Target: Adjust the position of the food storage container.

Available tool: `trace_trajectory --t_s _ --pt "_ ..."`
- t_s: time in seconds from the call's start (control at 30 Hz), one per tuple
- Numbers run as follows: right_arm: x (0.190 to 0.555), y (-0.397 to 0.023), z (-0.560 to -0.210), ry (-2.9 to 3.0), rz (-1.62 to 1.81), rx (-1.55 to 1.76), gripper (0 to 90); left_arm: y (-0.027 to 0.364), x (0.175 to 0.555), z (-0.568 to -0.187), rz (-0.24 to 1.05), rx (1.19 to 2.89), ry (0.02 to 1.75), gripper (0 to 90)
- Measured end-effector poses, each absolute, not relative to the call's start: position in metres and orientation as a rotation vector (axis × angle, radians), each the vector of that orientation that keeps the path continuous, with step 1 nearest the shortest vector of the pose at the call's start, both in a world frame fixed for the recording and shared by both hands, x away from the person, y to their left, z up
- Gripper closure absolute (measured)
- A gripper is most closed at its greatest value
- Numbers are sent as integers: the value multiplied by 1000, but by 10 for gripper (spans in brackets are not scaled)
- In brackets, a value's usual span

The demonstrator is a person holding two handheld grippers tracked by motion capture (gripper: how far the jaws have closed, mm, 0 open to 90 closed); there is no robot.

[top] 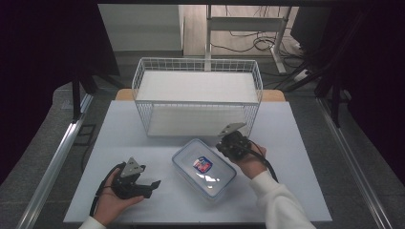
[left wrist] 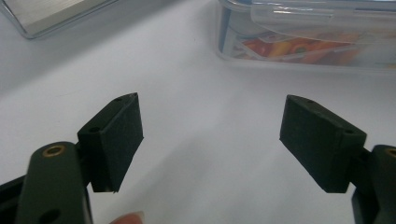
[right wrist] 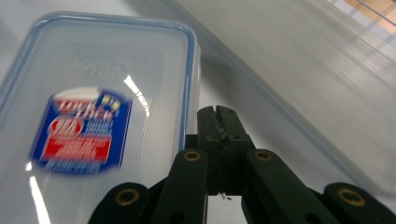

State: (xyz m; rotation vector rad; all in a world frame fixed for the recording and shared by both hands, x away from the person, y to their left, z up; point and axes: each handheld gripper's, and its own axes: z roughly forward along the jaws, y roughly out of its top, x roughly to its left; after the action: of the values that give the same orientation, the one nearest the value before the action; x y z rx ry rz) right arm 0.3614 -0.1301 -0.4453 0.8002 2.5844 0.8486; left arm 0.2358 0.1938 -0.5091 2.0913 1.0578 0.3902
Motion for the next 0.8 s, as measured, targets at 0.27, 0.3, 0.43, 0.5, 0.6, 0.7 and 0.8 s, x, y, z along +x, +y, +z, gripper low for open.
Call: trace_trajectory --t_s 0.27,0.3,0.43,0.5,0.6,0.7,0.8 --pt "397 -98 -465 2598 697 749 888 197 237 -510 383 2088 1067 214" --pt "397 -98 -465 2598 697 749 888 197 237 -511 383 2087 1068 214" --pt "404 -89 -473 2617 655 730 888 196 237 -511 383 2089 1067 215" --pt "404 -86 -477 2627 639 714 888 196 236 -510 385 2087 1068 215" --pt "403 -82 -480 2634 624 702 889 196 236 -510 385 2090 1068 215" --pt "403 -81 -482 2637 620 706 889 195 237 -511 383 2095 1068 215" --pt "403 -80 -482 2644 618 700 889 195 237 -511 384 2097 1067 215"
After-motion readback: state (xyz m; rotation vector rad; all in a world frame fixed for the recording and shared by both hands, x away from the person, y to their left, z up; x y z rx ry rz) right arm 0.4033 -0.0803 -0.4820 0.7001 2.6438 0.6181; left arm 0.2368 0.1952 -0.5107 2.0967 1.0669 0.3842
